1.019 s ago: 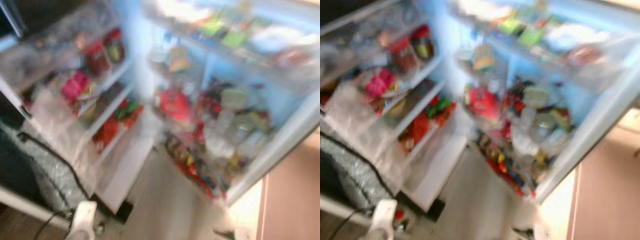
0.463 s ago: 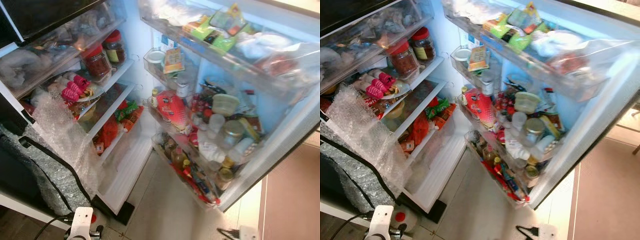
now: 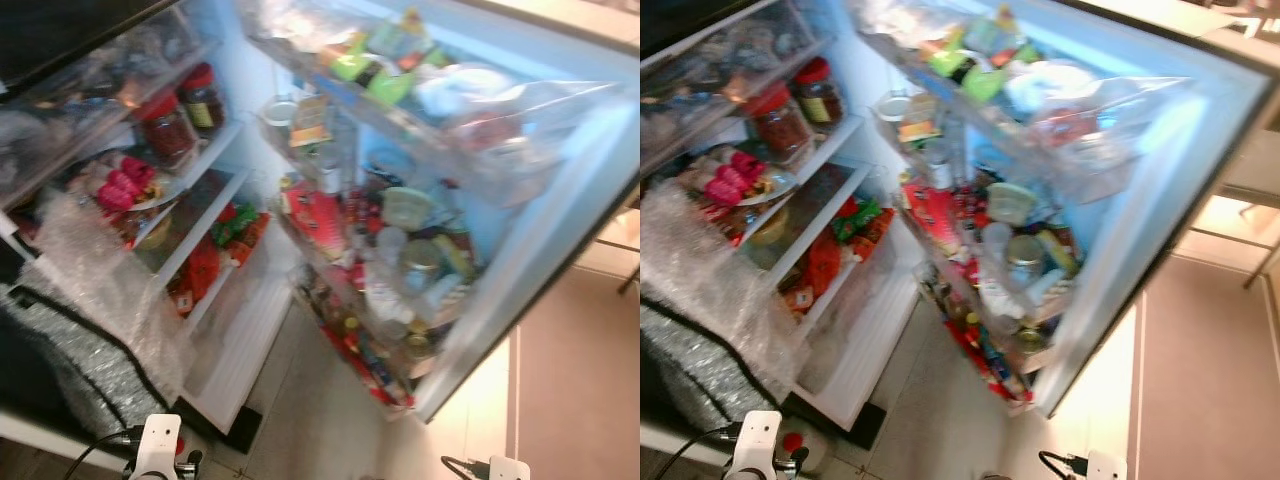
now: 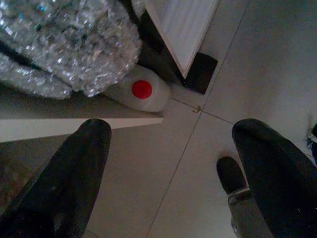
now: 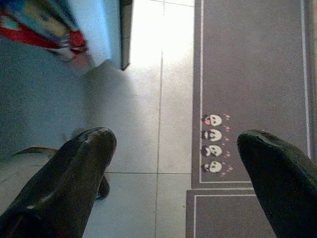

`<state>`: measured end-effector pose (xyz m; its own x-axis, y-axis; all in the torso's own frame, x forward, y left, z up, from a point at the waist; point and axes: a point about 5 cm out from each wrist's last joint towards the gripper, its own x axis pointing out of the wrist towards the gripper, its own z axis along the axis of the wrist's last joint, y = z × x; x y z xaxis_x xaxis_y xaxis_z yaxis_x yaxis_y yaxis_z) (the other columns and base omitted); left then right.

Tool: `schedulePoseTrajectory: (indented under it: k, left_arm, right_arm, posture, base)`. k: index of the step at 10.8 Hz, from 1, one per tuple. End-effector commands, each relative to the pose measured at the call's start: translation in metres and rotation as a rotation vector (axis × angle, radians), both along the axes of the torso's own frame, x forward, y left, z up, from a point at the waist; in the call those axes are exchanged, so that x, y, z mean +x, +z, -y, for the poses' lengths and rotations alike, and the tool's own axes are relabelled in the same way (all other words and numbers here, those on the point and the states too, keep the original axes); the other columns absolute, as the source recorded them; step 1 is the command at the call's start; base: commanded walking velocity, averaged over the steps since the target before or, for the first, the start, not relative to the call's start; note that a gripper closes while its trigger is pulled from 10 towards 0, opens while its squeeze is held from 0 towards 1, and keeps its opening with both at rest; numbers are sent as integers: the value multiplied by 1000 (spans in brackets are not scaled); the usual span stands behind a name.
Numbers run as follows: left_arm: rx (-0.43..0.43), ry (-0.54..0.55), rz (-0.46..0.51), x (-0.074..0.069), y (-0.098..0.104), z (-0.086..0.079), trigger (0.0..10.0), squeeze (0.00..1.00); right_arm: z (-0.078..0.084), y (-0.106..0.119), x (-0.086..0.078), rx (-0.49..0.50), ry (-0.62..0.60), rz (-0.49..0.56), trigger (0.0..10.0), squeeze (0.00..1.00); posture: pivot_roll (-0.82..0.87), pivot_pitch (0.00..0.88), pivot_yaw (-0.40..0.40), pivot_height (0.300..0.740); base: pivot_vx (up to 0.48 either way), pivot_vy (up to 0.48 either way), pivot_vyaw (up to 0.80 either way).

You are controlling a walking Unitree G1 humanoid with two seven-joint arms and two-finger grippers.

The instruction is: Restocking fridge

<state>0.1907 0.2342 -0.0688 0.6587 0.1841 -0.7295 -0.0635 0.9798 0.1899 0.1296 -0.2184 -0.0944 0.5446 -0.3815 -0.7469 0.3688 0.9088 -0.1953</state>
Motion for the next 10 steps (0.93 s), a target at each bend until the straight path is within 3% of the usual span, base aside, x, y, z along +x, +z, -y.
schedulePoseTrajectory:
  k: [1, 3, 10]
  left_arm:
    - [4, 19, -27, -6, -3, -3, 10000, 0]
    - [7, 25, -28, -6, -3, -4, 10000, 0]
    - [7, 25, -28, -6, -3, -4, 10000, 0]
  right_arm:
    - [-2, -3, -7, -4, -25, -37, 10000, 0]
    - [-1, -4, -9, -15, -72, -57, 10000, 0]
    - [-1, -4, -9, -15, -72, -57, 10000, 0]
  posture:
    - [-278, 99, 68, 740]
    - [-281, 100, 68, 740]
    - [-281, 100, 68, 740]
  base:
    - [0, 0, 0]
    - [0, 0, 0]
    - [0, 0, 0]
